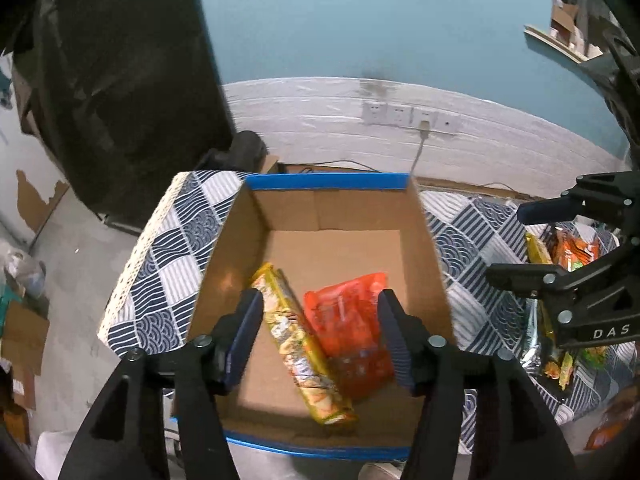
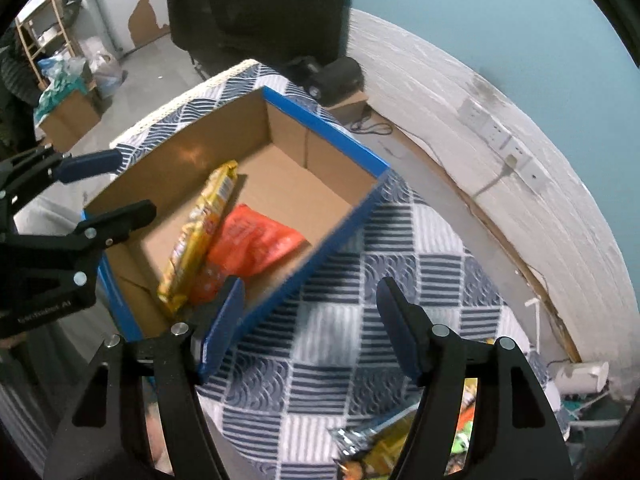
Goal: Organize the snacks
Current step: 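Carry the yellow bar and red-orange bag into the box and release both, then move both tools back over the snack pile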
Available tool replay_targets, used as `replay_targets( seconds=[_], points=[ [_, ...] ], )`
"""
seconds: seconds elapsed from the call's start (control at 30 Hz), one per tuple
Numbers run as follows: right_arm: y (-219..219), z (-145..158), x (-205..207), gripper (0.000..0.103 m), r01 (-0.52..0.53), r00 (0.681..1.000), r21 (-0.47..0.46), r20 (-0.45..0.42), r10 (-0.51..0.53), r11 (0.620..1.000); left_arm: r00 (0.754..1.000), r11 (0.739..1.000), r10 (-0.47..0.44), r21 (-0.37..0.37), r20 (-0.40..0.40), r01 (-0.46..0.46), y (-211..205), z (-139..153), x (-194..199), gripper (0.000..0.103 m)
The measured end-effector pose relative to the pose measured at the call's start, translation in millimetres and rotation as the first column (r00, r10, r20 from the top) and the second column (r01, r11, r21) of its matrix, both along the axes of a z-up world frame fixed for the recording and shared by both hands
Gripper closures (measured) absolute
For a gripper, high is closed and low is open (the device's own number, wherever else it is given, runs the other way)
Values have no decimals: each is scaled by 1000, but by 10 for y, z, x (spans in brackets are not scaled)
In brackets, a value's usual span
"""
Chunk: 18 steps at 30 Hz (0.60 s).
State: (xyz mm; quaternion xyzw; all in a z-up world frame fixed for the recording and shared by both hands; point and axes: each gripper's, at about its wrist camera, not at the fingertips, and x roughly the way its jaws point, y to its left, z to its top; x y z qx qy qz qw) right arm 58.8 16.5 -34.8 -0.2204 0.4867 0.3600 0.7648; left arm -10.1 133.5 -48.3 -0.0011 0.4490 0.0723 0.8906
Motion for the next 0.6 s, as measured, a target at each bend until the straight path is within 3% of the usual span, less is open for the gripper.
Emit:
replay_targets(
  seconds=[0.6],
  points=[
    [-1356,-101,-1,34,146,989,-90,-21,-148,985,984,984,-175,14,-25,175,-859,26,192,35]
  ],
)
